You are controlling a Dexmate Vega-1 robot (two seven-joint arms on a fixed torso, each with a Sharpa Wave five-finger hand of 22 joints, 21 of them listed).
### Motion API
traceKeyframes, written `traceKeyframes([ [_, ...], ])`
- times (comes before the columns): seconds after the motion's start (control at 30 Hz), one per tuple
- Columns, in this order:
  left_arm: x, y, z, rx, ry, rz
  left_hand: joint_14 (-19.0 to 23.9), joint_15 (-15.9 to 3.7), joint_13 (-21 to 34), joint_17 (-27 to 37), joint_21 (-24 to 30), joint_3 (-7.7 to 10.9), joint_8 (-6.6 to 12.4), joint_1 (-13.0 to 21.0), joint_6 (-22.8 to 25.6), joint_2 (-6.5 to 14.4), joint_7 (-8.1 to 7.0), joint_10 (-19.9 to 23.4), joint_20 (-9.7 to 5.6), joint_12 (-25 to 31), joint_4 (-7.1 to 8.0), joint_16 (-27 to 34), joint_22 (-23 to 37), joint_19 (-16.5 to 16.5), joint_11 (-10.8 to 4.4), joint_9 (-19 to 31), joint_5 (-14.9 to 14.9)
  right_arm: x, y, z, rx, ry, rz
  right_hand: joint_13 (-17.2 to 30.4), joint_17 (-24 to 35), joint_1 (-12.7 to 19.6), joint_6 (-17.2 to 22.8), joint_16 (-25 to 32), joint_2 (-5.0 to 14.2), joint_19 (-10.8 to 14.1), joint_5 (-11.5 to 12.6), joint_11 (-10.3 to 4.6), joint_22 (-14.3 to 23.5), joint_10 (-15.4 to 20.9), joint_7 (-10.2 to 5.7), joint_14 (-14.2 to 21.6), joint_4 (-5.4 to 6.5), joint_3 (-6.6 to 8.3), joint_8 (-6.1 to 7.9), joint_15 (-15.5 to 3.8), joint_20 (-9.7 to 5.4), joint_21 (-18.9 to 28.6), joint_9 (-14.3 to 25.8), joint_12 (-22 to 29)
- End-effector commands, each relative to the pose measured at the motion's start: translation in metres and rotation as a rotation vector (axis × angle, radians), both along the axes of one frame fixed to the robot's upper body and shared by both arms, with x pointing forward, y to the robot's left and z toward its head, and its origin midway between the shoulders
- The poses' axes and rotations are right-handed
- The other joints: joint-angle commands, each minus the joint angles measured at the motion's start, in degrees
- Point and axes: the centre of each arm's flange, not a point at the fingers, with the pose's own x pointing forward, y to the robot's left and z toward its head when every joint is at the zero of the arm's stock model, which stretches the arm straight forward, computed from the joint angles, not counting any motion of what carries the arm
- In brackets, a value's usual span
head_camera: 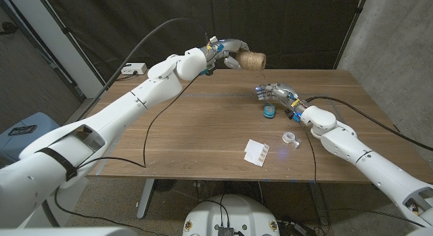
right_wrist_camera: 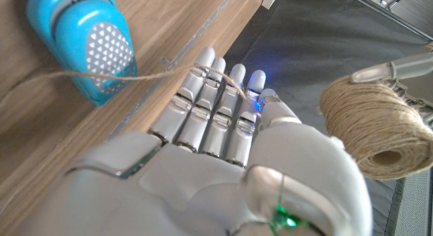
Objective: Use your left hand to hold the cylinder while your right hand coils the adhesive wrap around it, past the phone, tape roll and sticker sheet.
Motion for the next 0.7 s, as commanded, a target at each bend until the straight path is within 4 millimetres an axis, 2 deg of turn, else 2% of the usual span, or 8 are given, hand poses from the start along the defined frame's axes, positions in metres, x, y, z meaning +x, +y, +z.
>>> traceKeyframes([
  [0.03, 0.009, 0.001, 0.007, -0.021, -0.008, 0.02, 0.3, -0.07, 0.7, 0.2, 0.4, 0.94, 16.8, 1.8, 7.3, 3.7, -3.43, 5.9, 0.06, 0.5, 1.19, -0.2, 0.2, -0.2, -5.28, 0.6, 0.4, -0.001, 0.012, -0.003, -0.031, 0.011, 0.029, 0.2, 0.3, 0.8, 0.6, -0.3, -0.05, -0.2, 0.0, -0.07, 0.2, 0.3, 0.0, 0.6, 0.51, 0.14, -0.12, -7.86, -5.13, 0.4, 0.3, -0.2],
  [0.7, 0.021, -0.006, 0.015, -0.052, -0.036, 0.05, 0.3, 0.04, 0.8, 0.4, 0.6, 0.81, 16.91, 1.7, 7.2, 3.7, -3.33, 6.0, 0.11, 0.6, 1.2, -0.1, 0.2, -0.2, -5.25, 0.6, 0.5, -0.008, 0.022, -0.01, -0.076, 0.015, 0.05, 0.3, 0.3, 0.9, 0.8, -0.5, -0.13, -0.4, 0.0, 0.02, 0.2, 0.5, 0.1, 0.5, 0.5, 0.1, -0.24, -7.87, -5.07, 0.5, 0.3, -0.4],
])
